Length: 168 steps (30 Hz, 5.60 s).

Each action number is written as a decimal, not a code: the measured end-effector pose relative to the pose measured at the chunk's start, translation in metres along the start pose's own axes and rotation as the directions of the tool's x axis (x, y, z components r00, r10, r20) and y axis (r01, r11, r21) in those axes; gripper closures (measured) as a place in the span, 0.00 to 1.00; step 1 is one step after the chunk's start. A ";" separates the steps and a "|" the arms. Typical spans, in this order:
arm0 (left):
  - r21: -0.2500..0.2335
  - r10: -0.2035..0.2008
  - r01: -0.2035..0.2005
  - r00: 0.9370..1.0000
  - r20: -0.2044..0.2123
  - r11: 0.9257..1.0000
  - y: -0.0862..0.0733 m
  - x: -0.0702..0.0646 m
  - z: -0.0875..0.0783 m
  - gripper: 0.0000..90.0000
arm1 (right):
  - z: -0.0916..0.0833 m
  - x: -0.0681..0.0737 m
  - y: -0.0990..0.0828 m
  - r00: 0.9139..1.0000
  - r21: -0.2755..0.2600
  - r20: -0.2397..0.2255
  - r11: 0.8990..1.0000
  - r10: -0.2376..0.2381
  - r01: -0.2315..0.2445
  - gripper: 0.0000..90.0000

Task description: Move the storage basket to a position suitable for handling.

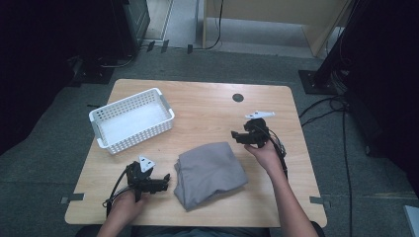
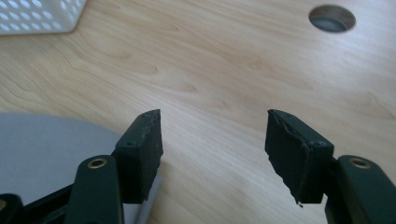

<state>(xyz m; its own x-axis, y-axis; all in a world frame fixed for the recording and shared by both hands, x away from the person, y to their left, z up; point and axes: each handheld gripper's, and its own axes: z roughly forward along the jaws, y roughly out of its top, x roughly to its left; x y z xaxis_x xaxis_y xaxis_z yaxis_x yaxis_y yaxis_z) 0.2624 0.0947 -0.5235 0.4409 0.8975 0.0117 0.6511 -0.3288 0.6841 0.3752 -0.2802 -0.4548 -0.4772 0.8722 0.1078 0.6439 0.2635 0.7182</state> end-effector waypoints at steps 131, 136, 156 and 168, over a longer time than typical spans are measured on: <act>-0.024 0.220 -0.220 0.953 0.210 0.975 0.005 -0.003 0.005 0.00 | 0.008 -0.060 0.044 0.930 -0.002 0.198 0.949 0.310 -0.316 0.65; -0.024 0.221 -0.221 0.952 0.210 0.975 0.005 -0.003 0.005 0.00 | -0.011 -0.044 0.037 0.951 -0.021 0.156 0.964 0.266 -0.266 0.70; -0.023 0.222 -0.222 0.952 0.210 0.975 0.006 -0.003 0.005 0.00 | 0.037 0.051 0.023 0.993 0.011 -0.108 0.999 0.051 -0.050 0.88; -0.023 0.222 -0.222 0.952 0.210 0.975 0.006 -0.003 0.005 0.00 | 0.066 0.068 0.034 0.993 0.008 -0.116 1.000 0.002 -0.001 0.84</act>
<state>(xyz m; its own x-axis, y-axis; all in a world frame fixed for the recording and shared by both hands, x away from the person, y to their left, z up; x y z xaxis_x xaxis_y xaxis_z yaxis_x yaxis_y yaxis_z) 0.2679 0.0889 -0.5235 0.6945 0.7194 0.0097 0.5222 -0.5133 0.6810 0.4041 -0.1852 -0.4687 -0.5419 0.8192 0.1880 0.6493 0.2660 0.7125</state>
